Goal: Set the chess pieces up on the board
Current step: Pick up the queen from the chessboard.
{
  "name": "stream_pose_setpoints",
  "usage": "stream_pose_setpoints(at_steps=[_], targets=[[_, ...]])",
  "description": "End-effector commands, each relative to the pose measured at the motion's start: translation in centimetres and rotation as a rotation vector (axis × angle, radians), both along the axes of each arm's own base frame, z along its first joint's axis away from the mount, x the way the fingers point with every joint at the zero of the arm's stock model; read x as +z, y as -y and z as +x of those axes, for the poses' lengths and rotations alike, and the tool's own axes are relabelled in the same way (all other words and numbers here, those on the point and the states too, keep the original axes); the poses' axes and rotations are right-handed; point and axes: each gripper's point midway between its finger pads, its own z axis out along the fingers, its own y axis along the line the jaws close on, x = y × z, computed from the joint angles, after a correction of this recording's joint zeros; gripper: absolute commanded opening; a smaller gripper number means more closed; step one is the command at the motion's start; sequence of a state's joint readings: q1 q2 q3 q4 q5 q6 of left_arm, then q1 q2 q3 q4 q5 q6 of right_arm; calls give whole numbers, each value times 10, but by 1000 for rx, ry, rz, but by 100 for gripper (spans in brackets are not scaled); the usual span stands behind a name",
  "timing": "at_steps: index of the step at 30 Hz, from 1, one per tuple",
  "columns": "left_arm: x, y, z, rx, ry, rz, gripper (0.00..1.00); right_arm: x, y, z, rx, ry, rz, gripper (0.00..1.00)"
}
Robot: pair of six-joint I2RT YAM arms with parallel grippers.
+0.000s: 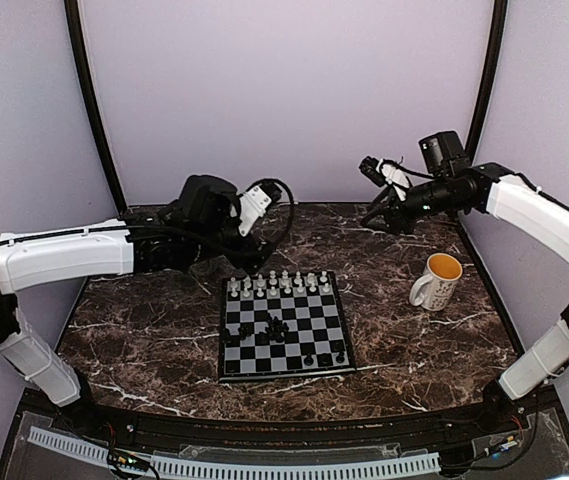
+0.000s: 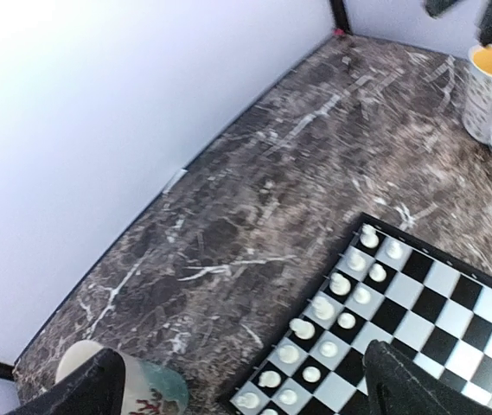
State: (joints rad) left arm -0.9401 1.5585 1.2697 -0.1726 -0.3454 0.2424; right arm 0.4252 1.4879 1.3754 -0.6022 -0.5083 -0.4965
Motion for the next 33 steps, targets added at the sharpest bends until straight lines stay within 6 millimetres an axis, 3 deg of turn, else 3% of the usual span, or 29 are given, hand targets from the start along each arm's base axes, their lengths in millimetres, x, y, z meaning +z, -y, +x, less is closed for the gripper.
stream_pose_setpoints(at_steps=[1, 3, 5, 9, 14, 17, 20, 28, 33], targets=[[72, -45, 31, 202, 220, -311, 99, 12, -22, -13, 72, 13, -27, 42], [71, -79, 51, 348, 203, -395, 99, 11, -37, -18, 105, 15, -41, 42], [55, -106, 70, 450, 96, -434, 99, 7, -55, -25, 144, 14, -61, 42], [41, -133, 84, 440, -33, -455, 98, -17, -91, -39, 223, 4, -143, 42], [60, -147, 76, 420, 8, -526, 95, -51, -135, -60, 323, -44, -208, 42], [68, -163, 76, 460, 31, -571, 86, -67, -162, -75, 387, -75, -241, 42], [72, -173, 78, 451, 23, -623, 84, -85, -188, -92, 444, -94, -278, 42], [63, -187, 85, 509, -3, -642, 80, -126, -242, -116, 520, -139, -317, 42], [62, -184, 85, 491, -3, -633, 76, -143, -265, -117, 513, -160, -333, 44]])
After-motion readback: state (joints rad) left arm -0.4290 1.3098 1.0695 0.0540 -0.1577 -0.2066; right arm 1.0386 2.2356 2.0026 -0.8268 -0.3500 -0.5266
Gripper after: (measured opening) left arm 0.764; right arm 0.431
